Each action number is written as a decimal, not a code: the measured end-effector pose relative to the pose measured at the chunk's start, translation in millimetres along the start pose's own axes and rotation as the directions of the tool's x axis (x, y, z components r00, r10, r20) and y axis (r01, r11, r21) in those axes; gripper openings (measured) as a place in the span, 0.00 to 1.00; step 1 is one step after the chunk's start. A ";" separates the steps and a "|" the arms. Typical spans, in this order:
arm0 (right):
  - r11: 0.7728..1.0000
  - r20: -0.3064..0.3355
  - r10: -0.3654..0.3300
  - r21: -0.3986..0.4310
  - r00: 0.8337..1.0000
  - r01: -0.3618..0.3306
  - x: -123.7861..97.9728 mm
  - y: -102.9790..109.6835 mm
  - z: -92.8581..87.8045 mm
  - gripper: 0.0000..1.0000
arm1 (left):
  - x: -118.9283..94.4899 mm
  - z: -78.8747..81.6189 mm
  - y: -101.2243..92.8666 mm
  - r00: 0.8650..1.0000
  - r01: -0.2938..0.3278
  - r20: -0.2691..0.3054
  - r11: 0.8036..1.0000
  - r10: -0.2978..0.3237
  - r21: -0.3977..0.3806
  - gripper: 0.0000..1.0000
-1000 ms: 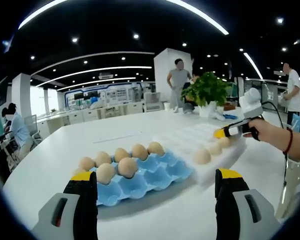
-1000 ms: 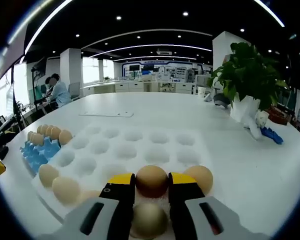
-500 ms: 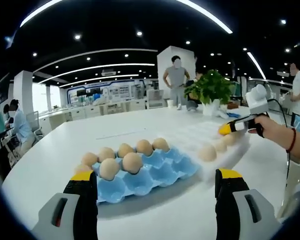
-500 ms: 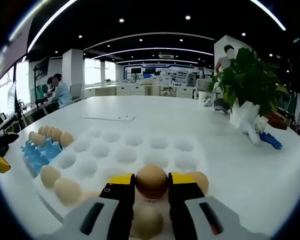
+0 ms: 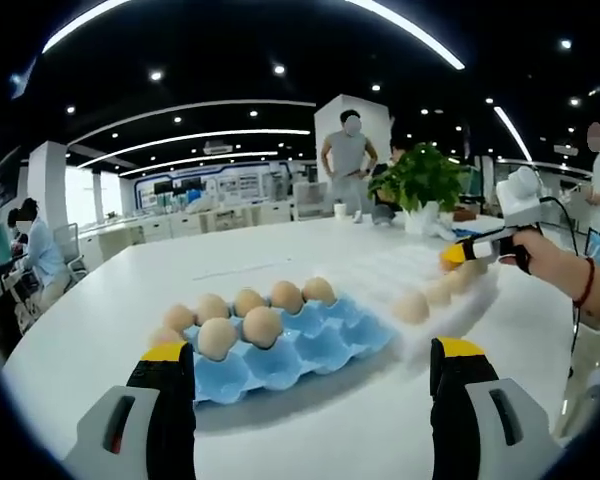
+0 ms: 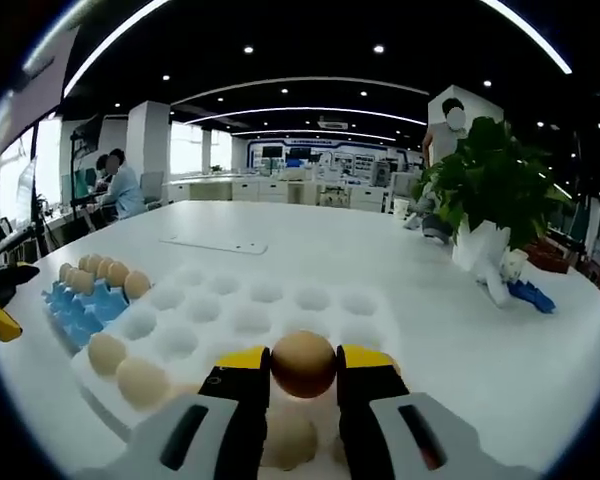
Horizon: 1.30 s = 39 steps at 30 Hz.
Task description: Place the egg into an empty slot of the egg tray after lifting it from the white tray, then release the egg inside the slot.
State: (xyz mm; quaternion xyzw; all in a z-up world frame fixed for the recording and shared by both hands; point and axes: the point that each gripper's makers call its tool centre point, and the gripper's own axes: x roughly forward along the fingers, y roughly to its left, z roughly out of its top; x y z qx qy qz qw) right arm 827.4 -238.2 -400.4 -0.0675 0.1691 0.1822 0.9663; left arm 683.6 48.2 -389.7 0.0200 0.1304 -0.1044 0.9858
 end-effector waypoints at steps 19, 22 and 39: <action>1.000 0.012 0.023 0.000 1.000 -0.023 2.6 10.2 11.0 0.27 | -10.8 -5.2 7.6 0.999 -0.032 -0.025 0.999 0.032 -0.007 1.00; 0.999 0.013 0.033 -0.008 0.999 -0.033 2.3 16.9 11.2 0.27 | -11.0 -5.0 6.4 0.999 -0.031 -0.026 1.000 0.030 -0.008 1.00; 0.994 0.033 0.101 -0.032 0.994 -0.100 3.9 52.2 24.3 0.27 | -10.7 -3.5 1.8 1.000 -0.017 -0.021 1.000 0.017 -0.003 1.00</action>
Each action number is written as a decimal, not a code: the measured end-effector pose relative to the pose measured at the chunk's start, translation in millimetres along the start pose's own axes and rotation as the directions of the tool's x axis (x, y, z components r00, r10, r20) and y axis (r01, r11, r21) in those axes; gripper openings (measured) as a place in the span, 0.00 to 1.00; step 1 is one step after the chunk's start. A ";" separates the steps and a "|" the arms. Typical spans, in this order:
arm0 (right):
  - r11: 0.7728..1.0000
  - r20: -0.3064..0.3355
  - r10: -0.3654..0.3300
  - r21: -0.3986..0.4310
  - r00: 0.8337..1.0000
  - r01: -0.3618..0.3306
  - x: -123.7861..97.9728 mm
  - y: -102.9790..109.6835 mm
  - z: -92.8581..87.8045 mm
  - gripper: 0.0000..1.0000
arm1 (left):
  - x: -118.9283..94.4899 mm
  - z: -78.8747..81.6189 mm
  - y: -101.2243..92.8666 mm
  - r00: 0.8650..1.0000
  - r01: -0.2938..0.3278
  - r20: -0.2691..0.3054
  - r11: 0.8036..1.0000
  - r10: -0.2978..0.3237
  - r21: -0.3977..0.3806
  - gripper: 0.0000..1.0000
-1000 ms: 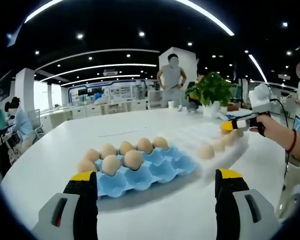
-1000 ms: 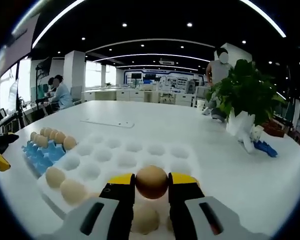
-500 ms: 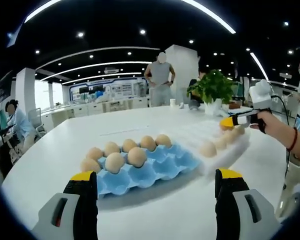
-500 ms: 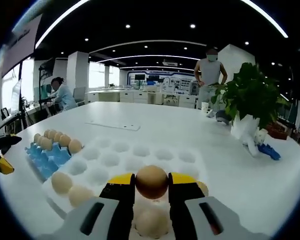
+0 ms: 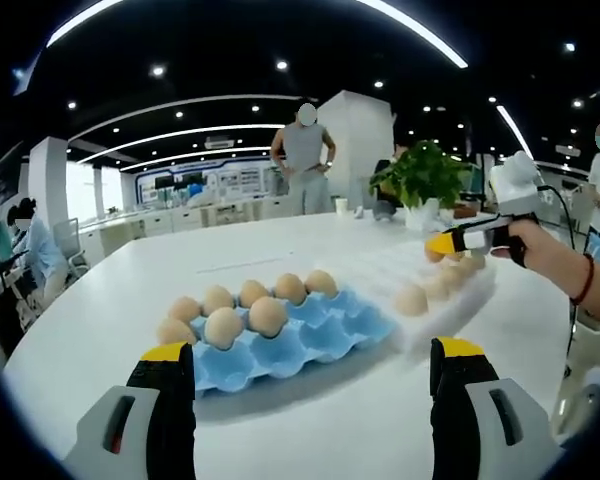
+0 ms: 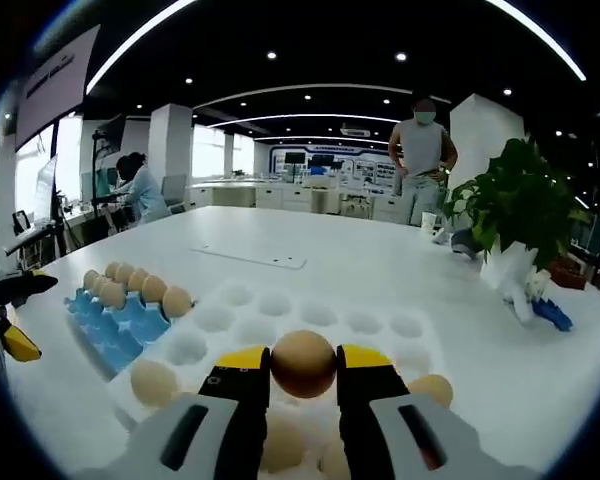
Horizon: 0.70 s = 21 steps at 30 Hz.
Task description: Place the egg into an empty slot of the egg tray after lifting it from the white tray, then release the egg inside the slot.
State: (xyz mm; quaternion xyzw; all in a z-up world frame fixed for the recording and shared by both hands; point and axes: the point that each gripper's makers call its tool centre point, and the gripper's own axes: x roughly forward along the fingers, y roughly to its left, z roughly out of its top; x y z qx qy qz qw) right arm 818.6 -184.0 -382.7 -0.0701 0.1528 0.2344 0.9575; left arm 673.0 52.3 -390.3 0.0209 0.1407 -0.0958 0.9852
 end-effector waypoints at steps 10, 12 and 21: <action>0.999 0.010 0.050 -0.003 0.999 -0.049 9.5 26.9 10.3 0.27 | -1.6 -0.7 -2.0 1.000 0.004 -0.003 1.000 -0.004 -0.001 1.00; 0.998 0.006 0.060 -0.006 0.998 -0.060 12.9 33.2 11.3 0.27 | -1.5 0.6 -1.1 1.000 0.002 0.000 1.000 -0.002 -0.001 1.00; 0.995 0.009 0.097 -0.016 0.995 -0.097 20.3 57.4 14.5 0.27 | 1.0 0.6 2.4 1.000 -0.004 0.001 1.000 0.004 -0.007 1.00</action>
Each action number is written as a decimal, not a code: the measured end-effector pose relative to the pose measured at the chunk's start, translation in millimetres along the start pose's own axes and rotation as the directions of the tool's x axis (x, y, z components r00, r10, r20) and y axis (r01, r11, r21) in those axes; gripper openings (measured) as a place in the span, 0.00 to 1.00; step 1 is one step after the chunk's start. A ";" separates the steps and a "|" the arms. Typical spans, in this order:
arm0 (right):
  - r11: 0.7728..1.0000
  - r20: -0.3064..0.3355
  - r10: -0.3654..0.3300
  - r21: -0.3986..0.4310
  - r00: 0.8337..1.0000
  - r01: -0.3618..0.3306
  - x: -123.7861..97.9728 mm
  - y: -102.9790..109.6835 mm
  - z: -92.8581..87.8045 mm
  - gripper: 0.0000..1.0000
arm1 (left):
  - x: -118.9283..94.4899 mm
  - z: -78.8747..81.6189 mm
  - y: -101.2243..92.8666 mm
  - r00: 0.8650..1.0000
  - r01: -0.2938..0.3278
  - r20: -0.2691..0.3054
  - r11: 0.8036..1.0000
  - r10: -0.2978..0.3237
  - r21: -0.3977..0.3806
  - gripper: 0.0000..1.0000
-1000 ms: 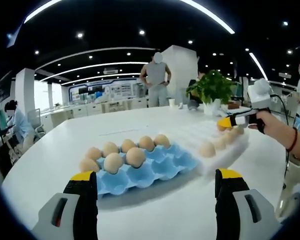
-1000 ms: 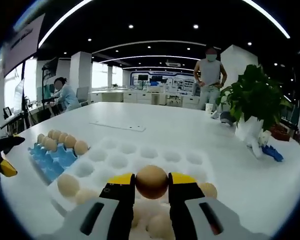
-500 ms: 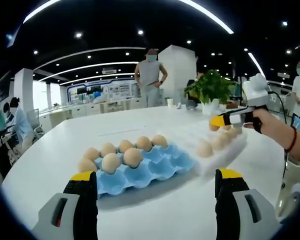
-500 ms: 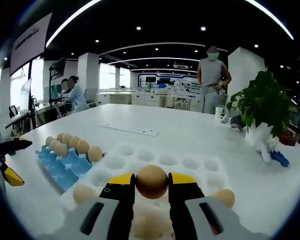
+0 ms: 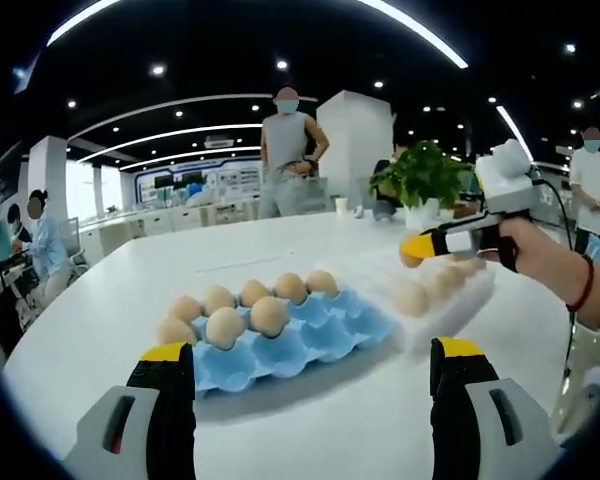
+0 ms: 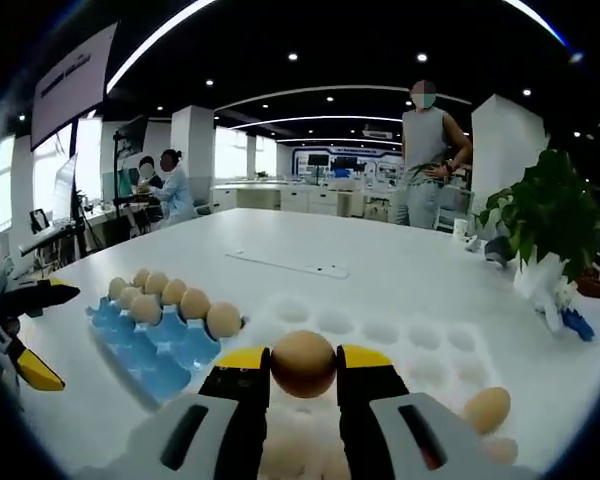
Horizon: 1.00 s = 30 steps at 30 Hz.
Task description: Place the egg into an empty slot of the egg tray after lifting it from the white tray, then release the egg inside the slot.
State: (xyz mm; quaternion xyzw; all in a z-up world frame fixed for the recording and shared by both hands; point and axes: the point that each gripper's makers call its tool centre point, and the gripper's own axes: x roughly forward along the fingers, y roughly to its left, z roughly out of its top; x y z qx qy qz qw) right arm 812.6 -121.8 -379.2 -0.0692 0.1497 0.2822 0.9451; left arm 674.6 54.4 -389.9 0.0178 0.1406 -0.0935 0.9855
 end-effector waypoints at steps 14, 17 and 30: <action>0.999 0.007 0.053 -0.002 0.999 -0.053 17.1 37.7 7.6 0.27 | -0.2 -0.1 3.1 1.000 -0.006 0.006 1.000 0.006 -0.009 1.00; 0.997 0.011 0.071 -0.003 0.997 -0.071 20.2 48.4 11.1 0.27 | -0.2 0.4 3.0 1.000 -0.004 0.009 1.000 0.004 -0.013 1.00; 0.985 0.017 0.163 -0.052 0.987 -0.161 43.7 106.6 21.2 0.27 | -2.4 -2.5 3.0 1.000 -0.001 0.002 1.000 0.001 -0.016 1.00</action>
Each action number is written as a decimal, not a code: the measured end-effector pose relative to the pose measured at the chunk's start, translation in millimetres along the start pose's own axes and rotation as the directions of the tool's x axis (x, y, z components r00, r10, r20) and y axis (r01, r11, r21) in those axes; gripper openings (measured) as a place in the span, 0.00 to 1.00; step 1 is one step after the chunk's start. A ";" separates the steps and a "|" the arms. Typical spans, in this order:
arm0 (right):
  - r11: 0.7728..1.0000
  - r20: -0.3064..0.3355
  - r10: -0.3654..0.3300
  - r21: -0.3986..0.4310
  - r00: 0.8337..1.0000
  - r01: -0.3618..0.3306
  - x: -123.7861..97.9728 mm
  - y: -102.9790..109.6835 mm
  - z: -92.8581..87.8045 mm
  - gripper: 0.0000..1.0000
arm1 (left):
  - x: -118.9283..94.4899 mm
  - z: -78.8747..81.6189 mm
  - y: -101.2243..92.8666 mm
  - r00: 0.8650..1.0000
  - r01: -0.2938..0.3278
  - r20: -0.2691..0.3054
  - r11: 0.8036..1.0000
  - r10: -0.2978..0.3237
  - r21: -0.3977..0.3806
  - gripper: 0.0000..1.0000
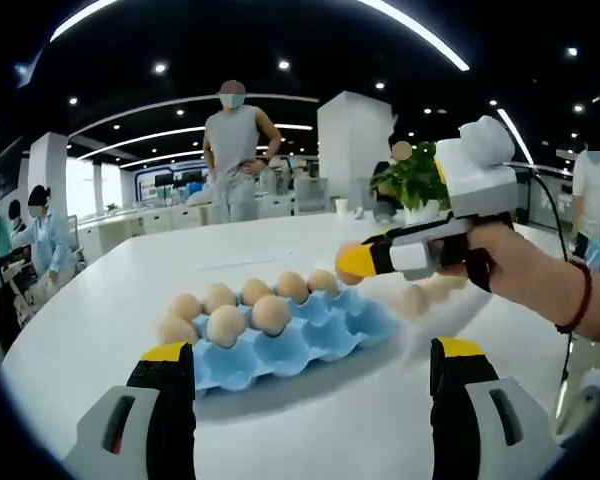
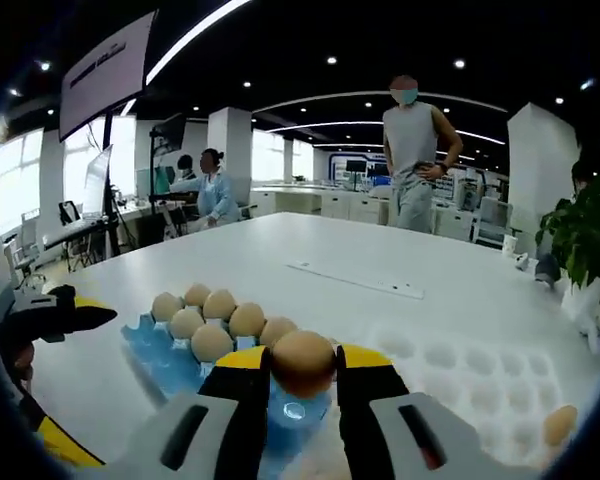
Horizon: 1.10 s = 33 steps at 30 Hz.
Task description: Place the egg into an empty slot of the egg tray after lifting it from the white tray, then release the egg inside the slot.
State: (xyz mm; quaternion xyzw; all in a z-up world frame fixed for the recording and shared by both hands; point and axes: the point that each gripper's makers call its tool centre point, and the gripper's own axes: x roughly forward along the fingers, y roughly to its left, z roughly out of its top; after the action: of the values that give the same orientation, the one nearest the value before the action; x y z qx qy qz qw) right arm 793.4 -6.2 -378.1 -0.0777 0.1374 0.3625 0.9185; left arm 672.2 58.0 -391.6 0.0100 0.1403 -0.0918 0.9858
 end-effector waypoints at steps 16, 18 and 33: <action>0.994 0.001 0.102 -0.037 0.995 -0.102 26.2 42.3 -11.5 0.27 | -1.4 1.7 12.1 1.000 -0.006 0.001 1.000 0.006 -0.001 1.00; 0.994 -0.002 0.102 -0.032 0.995 -0.102 26.1 43.7 -13.8 0.27 | -0.9 0.5 12.1 1.000 -0.004 -0.005 1.000 0.004 -0.002 1.00; 0.995 -0.059 0.100 -0.006 0.993 -0.101 36.3 39.5 -33.6 0.27 | -0.8 -2.8 14.3 1.000 -0.007 -0.010 1.000 0.007 -0.004 1.00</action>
State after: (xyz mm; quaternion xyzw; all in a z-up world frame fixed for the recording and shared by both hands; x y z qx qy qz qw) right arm 785.1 37.6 -423.0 -0.0852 0.1664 0.4066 0.8943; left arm 673.3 72.3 -394.2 0.0088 0.1456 -0.0878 0.9854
